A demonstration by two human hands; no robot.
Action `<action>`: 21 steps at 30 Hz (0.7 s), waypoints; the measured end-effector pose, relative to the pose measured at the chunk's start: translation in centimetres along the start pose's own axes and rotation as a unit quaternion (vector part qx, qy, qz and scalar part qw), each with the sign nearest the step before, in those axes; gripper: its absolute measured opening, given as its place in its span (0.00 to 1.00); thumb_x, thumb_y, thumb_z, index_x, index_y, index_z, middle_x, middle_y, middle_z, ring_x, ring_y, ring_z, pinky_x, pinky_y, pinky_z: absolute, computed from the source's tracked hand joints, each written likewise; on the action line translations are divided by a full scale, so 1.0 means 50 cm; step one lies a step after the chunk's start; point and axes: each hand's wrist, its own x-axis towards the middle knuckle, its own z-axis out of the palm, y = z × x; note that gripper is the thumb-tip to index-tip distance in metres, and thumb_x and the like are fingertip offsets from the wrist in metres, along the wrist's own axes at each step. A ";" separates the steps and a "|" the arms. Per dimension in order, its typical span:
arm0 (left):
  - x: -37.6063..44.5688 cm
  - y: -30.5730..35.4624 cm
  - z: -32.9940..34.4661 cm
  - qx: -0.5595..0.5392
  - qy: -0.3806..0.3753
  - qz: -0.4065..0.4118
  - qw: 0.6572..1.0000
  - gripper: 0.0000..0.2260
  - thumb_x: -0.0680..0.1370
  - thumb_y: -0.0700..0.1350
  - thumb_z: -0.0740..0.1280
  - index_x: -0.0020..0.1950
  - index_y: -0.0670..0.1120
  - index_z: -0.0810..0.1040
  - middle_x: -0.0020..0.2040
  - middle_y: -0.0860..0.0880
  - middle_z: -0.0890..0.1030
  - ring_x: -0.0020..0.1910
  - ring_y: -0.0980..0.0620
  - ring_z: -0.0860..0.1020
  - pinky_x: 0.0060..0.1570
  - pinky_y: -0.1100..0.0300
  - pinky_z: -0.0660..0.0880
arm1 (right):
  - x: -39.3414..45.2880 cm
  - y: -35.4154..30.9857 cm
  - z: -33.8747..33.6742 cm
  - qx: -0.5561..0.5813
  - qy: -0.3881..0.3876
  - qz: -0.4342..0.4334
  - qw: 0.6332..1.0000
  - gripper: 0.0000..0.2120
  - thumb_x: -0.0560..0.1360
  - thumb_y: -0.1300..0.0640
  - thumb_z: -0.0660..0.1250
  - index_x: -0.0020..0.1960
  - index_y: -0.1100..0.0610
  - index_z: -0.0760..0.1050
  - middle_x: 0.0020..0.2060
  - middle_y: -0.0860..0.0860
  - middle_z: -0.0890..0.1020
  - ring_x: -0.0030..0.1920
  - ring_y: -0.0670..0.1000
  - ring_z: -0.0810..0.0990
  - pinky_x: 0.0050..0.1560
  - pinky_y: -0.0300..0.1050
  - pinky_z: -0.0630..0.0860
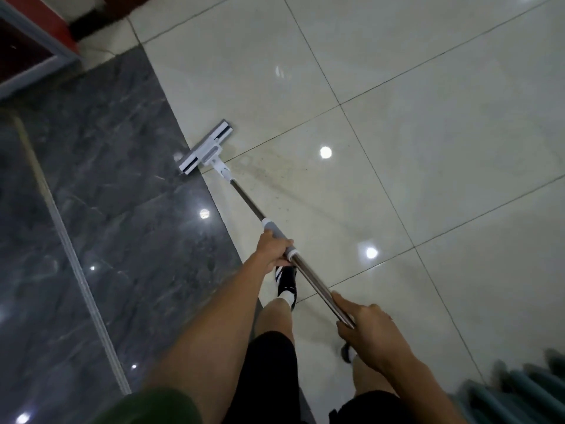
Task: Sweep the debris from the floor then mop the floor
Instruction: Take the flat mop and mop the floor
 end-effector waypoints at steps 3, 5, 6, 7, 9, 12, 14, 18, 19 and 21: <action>-0.004 -0.002 0.043 -0.027 0.007 -0.001 1.000 0.39 0.78 0.36 0.70 0.81 0.46 0.50 0.74 0.39 0.65 0.47 0.44 0.81 0.26 0.54 0.80 | 0.002 0.038 -0.031 -0.006 -0.014 -0.016 1.000 0.28 0.79 0.49 0.62 0.77 0.38 0.59 0.42 0.52 0.80 0.40 0.52 0.78 0.41 0.46 0.77; 0.000 -0.001 0.087 -0.052 0.019 0.009 0.998 0.38 0.78 0.36 0.70 0.81 0.46 0.51 0.73 0.39 0.67 0.42 0.46 0.81 0.26 0.55 0.80 | 0.010 0.076 -0.066 -0.025 -0.018 -0.028 0.999 0.28 0.79 0.48 0.62 0.77 0.39 0.59 0.44 0.54 0.80 0.43 0.54 0.78 0.43 0.46 0.77; 0.003 0.000 0.113 -0.063 0.029 0.016 0.997 0.37 0.78 0.37 0.70 0.81 0.45 0.52 0.72 0.40 0.68 0.41 0.47 0.80 0.27 0.54 0.80 | 0.018 0.098 -0.088 -0.033 -0.016 -0.039 0.999 0.28 0.79 0.48 0.62 0.77 0.39 0.59 0.45 0.55 0.80 0.44 0.55 0.79 0.45 0.48 0.78; 0.006 0.002 0.142 -0.071 0.043 0.024 0.996 0.35 0.78 0.37 0.70 0.80 0.43 0.54 0.71 0.41 0.69 0.41 0.48 0.80 0.28 0.54 0.80 | 0.029 0.121 -0.110 -0.042 -0.014 -0.051 0.998 0.27 0.79 0.49 0.62 0.77 0.41 0.60 0.46 0.55 0.81 0.45 0.56 0.79 0.47 0.50 0.79; 0.013 0.006 0.200 -0.083 0.075 0.040 0.993 0.30 0.78 0.38 0.70 0.77 0.41 0.61 0.68 0.43 0.72 0.42 0.50 0.80 0.30 0.55 0.81 | 0.057 0.165 -0.153 -0.066 -0.011 -0.077 0.995 0.27 0.79 0.49 0.62 0.76 0.43 0.61 0.49 0.55 0.81 0.47 0.57 0.80 0.49 0.52 0.80; 0.036 0.014 0.274 -0.082 0.115 0.054 0.989 0.19 0.78 0.38 0.71 0.67 0.38 0.71 0.61 0.38 0.78 0.41 0.47 0.80 0.35 0.51 0.82 | 0.085 0.222 -0.200 -0.098 -0.002 -0.113 0.989 0.25 0.78 0.50 0.62 0.75 0.45 0.63 0.50 0.56 0.80 0.47 0.59 0.79 0.47 0.53 0.80; 0.051 0.019 0.316 -0.086 0.132 0.059 0.986 0.18 0.78 0.38 0.71 0.65 0.37 0.72 0.58 0.36 0.79 0.41 0.47 0.80 0.41 0.47 0.82 | 0.100 0.261 -0.227 -0.101 0.002 -0.134 0.986 0.24 0.78 0.52 0.63 0.73 0.47 0.65 0.50 0.56 0.80 0.46 0.59 0.79 0.46 0.53 0.80; 0.072 0.014 0.404 -0.109 0.161 0.077 0.978 0.17 0.78 0.39 0.71 0.65 0.37 0.74 0.52 0.39 0.78 0.39 0.49 0.79 0.39 0.49 0.82 | 0.123 0.342 -0.276 -0.115 0.016 -0.152 0.982 0.21 0.78 0.52 0.62 0.71 0.48 0.68 0.49 0.55 0.79 0.44 0.57 0.77 0.42 0.48 0.76; 0.073 0.011 0.424 -0.112 0.165 0.077 0.977 0.16 0.78 0.39 0.70 0.64 0.37 0.74 0.52 0.39 0.78 0.39 0.49 0.79 0.38 0.50 0.82 | 0.124 0.361 -0.286 -0.118 0.018 -0.158 0.980 0.21 0.78 0.52 0.62 0.70 0.48 0.68 0.48 0.54 0.79 0.42 0.57 0.76 0.39 0.47 0.74; 0.071 0.008 0.464 -0.115 0.166 0.070 0.977 0.14 0.78 0.39 0.70 0.62 0.37 0.75 0.52 0.39 0.79 0.39 0.50 0.79 0.36 0.51 0.82 | 0.117 0.400 -0.305 -0.121 0.018 -0.166 0.978 0.19 0.79 0.52 0.62 0.69 0.48 0.68 0.48 0.54 0.80 0.41 0.57 0.76 0.38 0.45 0.70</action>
